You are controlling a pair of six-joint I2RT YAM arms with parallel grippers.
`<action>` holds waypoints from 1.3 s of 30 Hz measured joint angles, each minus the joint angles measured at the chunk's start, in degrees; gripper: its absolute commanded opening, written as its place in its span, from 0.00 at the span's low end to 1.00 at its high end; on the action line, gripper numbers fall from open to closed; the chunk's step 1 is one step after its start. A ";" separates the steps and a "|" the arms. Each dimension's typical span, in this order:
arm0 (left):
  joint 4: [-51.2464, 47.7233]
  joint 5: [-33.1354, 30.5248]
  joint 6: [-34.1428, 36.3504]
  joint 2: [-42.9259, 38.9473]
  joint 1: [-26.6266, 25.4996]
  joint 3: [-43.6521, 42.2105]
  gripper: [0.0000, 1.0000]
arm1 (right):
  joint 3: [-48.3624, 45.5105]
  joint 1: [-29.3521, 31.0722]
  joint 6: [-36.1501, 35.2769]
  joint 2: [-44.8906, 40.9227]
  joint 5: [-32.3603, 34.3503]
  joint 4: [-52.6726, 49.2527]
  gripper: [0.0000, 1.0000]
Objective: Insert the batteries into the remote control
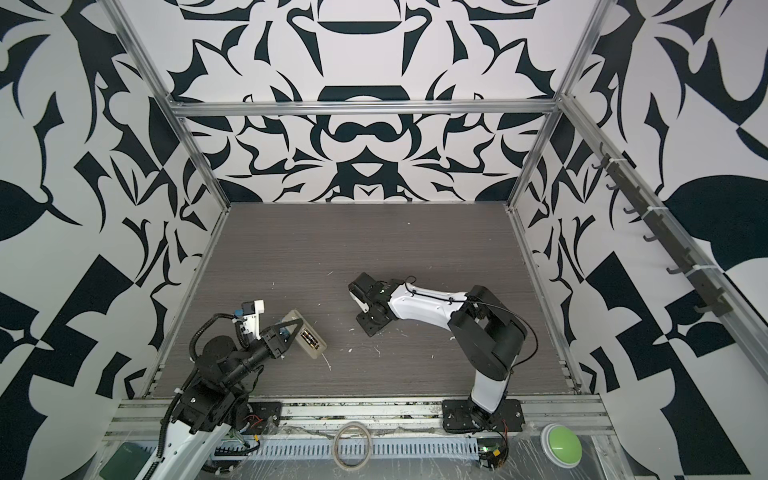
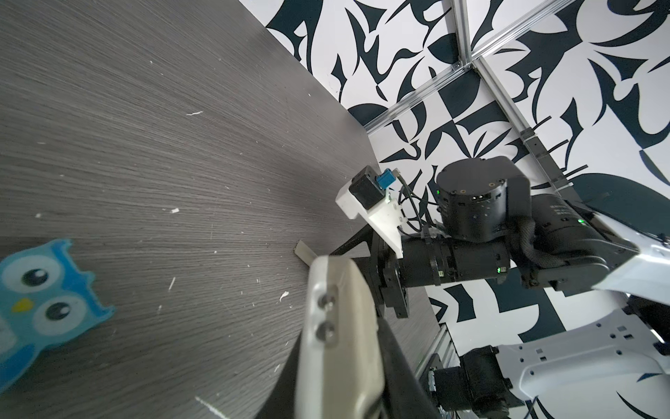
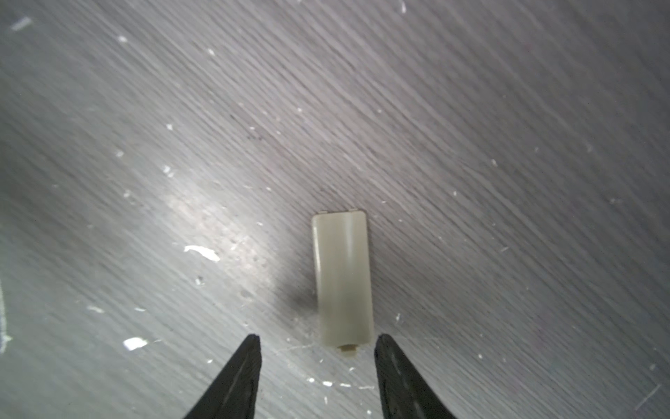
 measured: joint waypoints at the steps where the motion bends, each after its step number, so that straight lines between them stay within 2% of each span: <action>1: 0.00 0.00 0.02 0.00 0.00 0.00 0.00 | 0.00 -0.24 -0.09 0.20 0.00 -0.02 0.55; 13: 0.09 0.15 -0.15 0.00 0.00 0.00 0.00 | 0.02 -1.46 -1.33 2.45 -0.70 0.13 0.51; 39: 0.09 0.07 -0.31 0.04 0.00 0.00 0.00 | 0.72 -1.84 -2.73 2.99 -1.57 0.81 0.20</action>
